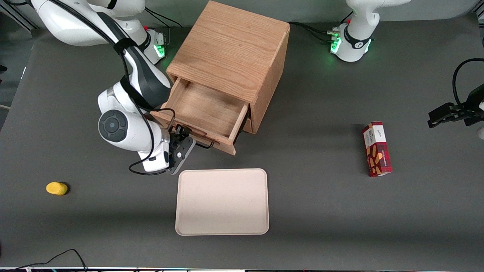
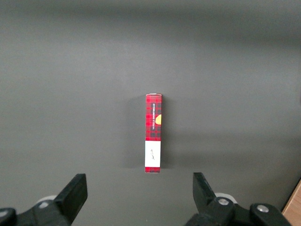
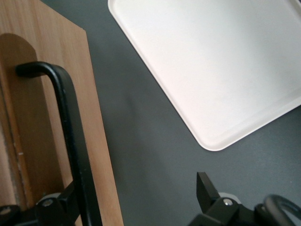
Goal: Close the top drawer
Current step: 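Push the drawer into the cabinet with the right gripper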
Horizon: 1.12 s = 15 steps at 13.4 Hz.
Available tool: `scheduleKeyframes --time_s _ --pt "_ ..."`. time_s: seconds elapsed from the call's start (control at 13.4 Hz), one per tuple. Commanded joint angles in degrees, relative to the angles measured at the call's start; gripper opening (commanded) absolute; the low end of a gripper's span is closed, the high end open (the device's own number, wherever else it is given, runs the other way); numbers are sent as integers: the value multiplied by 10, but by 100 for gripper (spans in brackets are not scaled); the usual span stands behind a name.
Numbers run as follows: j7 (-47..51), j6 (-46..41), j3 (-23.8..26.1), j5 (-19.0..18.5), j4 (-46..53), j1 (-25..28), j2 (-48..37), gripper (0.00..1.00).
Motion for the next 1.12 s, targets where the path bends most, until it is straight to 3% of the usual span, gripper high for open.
scheduleKeyframes --time_s 0.0,1.04 --pt "14 16 -3 14 -44 10 -39 100" --pt "55 58 31 31 -155 26 -118 100"
